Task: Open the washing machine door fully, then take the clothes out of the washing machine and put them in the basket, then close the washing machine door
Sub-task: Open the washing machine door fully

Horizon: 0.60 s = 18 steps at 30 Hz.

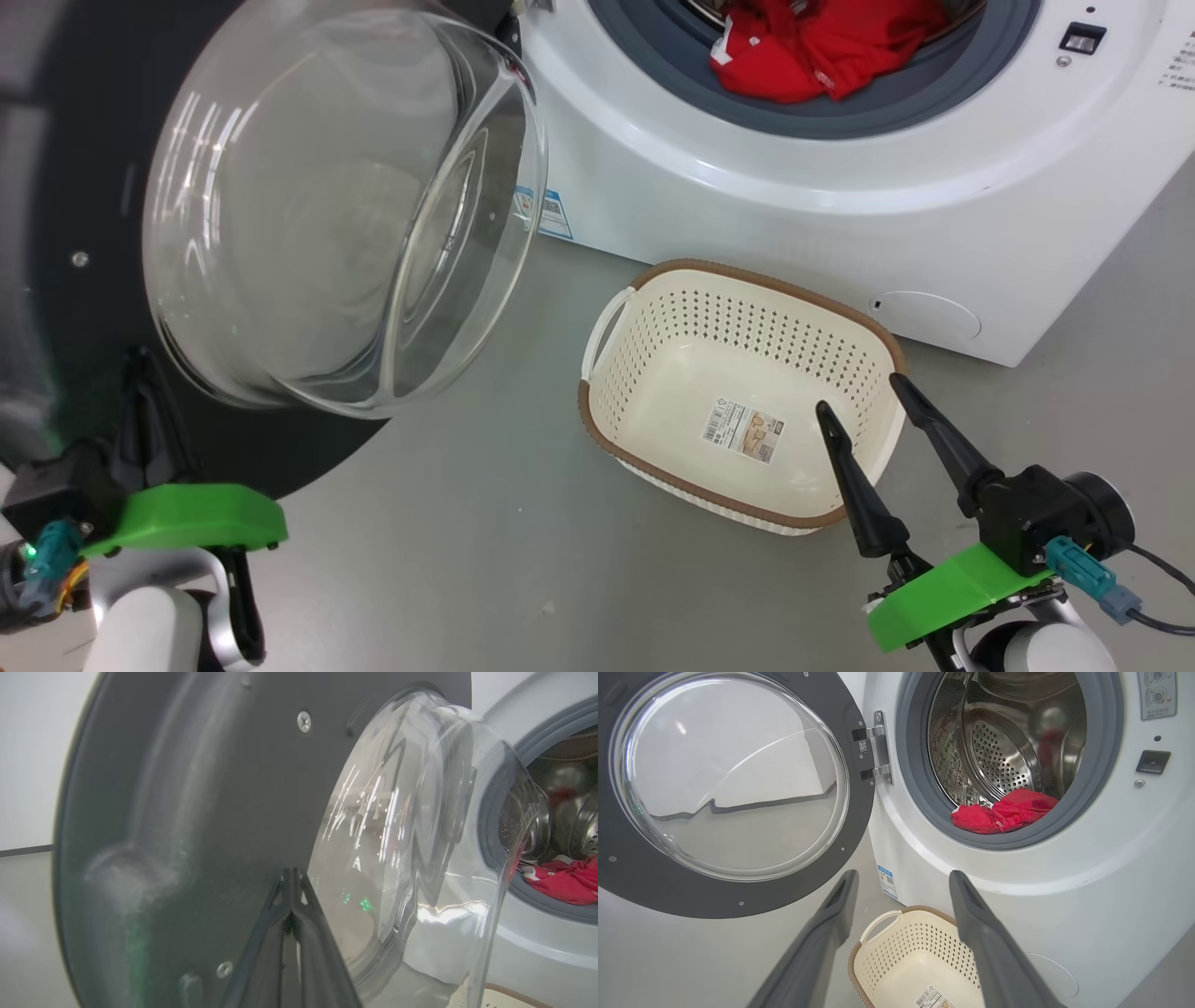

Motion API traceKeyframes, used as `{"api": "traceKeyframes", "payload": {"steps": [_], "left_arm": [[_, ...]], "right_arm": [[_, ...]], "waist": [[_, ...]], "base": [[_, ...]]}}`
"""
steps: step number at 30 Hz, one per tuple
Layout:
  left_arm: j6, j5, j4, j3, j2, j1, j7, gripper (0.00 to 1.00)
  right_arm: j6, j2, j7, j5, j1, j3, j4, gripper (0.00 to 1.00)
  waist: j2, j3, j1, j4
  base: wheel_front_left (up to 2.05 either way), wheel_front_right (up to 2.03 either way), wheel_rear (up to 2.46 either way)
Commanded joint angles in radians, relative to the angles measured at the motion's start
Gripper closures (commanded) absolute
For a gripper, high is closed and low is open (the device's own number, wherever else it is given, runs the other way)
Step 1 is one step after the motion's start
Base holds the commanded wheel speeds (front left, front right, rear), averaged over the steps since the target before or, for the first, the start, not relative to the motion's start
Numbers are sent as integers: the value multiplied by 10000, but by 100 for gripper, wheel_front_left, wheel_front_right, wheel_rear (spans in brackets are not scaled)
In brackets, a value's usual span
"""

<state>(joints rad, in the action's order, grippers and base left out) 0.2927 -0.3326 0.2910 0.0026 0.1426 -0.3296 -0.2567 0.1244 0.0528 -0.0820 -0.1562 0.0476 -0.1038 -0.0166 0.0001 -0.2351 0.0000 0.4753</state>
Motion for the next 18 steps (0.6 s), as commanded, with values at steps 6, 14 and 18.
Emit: {"api": "traceKeyframes", "payload": {"steps": [6, 14, 18], "left_arm": [[-180, 280, -17, 993, 340, -662, -50, 100], [-491, 519, 495, 1555, 356, -1051, -50, 100], [-652, 630, 843, 1789, 339, -1264, -51, 100]], "right_arm": [[63, -26, 175, 268, 177, -122, -511, 0], [63, -26, 363, 427, 182, -88, -754, 0], [63, -26, 427, 468, 195, -98, -833, 0]], "waist": [[-1, -181, 0, 59], [-1, -412, 0, 95], [-1, -511, 0, 82]], "base": [[0, 0, 0], [0, 0, 0], [0, 0, 0]]}}
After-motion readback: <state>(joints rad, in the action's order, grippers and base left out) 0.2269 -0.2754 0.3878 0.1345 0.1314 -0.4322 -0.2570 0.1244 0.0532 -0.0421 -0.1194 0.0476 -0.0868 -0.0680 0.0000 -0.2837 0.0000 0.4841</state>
